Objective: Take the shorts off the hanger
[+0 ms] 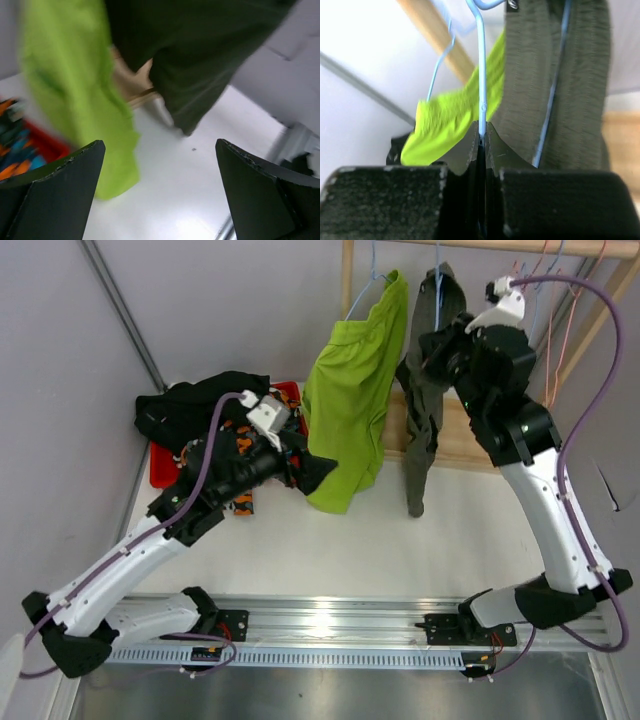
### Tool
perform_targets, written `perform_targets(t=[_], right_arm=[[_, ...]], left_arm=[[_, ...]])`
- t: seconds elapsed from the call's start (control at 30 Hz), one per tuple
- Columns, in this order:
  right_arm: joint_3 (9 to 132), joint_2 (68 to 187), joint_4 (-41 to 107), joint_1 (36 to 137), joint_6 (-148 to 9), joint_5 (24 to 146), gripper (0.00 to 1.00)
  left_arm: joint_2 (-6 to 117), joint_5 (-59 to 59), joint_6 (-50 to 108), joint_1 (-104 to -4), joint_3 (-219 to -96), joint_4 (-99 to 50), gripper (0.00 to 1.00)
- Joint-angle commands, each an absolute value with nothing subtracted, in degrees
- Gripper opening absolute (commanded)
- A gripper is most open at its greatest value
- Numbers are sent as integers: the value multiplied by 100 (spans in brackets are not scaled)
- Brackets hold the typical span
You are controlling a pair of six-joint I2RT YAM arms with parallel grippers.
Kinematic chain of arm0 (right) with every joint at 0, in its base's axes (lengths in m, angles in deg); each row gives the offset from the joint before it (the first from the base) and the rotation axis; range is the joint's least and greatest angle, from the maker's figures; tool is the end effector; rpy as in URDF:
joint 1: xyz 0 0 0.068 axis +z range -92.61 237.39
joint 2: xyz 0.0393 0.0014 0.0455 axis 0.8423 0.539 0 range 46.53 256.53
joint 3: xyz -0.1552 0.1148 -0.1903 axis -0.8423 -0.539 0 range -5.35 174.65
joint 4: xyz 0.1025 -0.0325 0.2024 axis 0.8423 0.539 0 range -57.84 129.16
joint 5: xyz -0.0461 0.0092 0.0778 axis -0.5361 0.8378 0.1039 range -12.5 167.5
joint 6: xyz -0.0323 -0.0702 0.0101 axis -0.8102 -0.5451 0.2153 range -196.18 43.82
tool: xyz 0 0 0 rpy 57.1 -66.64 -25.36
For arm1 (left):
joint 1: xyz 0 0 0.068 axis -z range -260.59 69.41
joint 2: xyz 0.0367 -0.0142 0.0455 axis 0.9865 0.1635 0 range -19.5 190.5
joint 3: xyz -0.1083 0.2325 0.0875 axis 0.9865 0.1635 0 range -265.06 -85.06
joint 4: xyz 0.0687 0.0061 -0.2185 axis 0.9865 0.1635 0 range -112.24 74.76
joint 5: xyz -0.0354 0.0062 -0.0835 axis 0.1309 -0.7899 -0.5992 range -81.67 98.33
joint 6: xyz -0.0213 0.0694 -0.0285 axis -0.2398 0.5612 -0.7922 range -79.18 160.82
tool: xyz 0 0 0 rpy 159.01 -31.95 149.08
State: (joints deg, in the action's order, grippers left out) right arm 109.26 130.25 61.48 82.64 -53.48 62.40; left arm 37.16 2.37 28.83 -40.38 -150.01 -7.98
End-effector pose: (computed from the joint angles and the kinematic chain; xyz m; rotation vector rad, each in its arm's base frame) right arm 0.2599 0.1033 0.5373 0.1762 1.5525 0.4591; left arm 0.1595 -0.1440 0.4075 0.5009 1.6601 -0.7674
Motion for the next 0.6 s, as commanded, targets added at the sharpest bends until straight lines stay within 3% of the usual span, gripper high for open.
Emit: perform_targets(t=[0.0, 0.23, 0.57], right_arm=[[10094, 12224, 5151, 8761, -5228, 5835, 0], [9256, 11597, 5114, 9648, -4945, 5246, 0], [9380, 11254, 5360, 10151, -4841, 4920, 0]], left_arm=[[4078, 77, 2939, -3201, -15265, -1397, 99], [5142, 251, 3238, -1619, -15266, -2714, 99], [5854, 1146, 3273, -887, -15344, -3455, 99]])
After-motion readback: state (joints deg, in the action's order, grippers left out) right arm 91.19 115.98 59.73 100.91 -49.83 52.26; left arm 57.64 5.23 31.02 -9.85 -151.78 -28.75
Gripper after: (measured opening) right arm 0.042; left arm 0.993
